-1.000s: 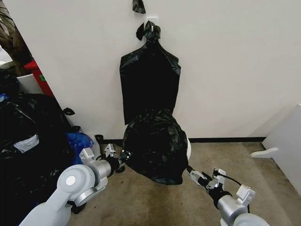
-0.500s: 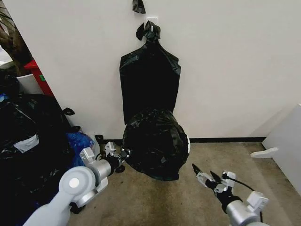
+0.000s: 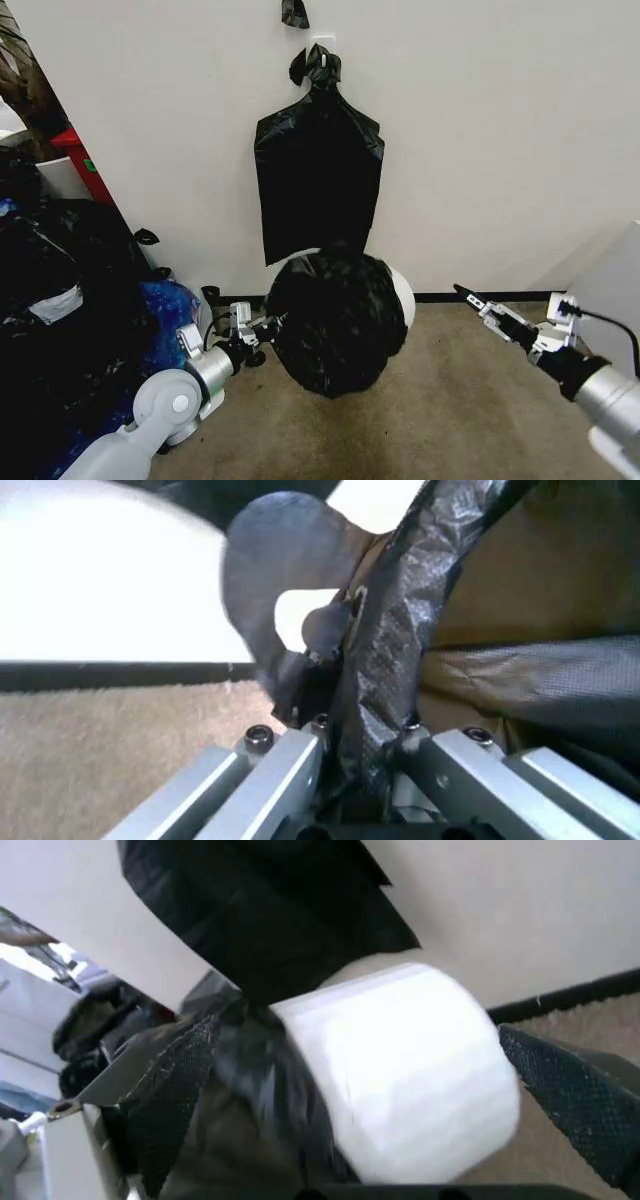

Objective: Place the garbage bag over the trash bin.

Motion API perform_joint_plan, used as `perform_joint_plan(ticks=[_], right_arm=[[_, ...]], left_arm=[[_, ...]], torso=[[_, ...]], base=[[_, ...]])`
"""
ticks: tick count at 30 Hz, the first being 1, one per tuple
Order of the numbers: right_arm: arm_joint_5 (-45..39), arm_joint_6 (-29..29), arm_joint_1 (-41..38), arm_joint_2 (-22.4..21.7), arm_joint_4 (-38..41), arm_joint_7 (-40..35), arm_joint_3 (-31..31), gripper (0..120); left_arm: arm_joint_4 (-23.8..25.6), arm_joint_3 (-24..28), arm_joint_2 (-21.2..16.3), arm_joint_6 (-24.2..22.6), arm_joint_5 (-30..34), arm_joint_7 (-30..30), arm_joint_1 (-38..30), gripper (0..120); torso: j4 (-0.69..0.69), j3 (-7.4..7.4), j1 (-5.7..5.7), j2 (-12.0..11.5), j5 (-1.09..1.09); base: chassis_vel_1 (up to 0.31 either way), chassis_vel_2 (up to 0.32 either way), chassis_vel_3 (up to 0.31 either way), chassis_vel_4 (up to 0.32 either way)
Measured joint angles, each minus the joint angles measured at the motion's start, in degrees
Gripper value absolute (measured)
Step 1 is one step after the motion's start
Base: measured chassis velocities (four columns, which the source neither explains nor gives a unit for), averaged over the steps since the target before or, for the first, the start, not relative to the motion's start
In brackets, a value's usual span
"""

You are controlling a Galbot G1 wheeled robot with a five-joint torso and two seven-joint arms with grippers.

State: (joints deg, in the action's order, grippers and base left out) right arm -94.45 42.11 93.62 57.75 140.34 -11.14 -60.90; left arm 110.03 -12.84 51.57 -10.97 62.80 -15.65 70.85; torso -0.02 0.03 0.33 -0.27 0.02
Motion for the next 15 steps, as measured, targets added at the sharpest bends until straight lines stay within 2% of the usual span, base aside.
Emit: perform_joint_plan(ticks=[3,5,8,15], right_arm=[[0.7,0.0,-0.5,-0.3,0.5,-1.5,2.1,100],[4.3,0.0,-0.3,-0.7,0.9,-1.4,4.4,100],[11.1,0.4,0.2,-1.2,1.1,1.8,6.9,100],[19.5,0.3,-0.4,-2.8,1.9,7.4,8.9,100]], left_arm=[[-0.1,0.2,0.0,1.4,-1.5,-1.6,0.0,0],[0.0,0.3,0.0,2.2,-2.8,-2.9,-0.1,0],[0.8,0.3,-0.1,2.3,-3.6,-2.9,0.0,0],[2.3,0.3,-0.6,1.6,-5.0,-0.9,0.1,0]], torso=[[0.00,0.00,0.00,0.0,-0.01],[-0.02,0.00,0.00,0.0,-0.01],[-0.02,0.00,0.00,0.0,0.00],[-0.01,0.00,0.00,0.0,-0.01]], base=[[0.000,0.000,0.000,0.000],[0.000,0.000,0.000,0.000],[0.000,0.000,0.000,0.000],[0.000,0.000,0.000,0.000]])
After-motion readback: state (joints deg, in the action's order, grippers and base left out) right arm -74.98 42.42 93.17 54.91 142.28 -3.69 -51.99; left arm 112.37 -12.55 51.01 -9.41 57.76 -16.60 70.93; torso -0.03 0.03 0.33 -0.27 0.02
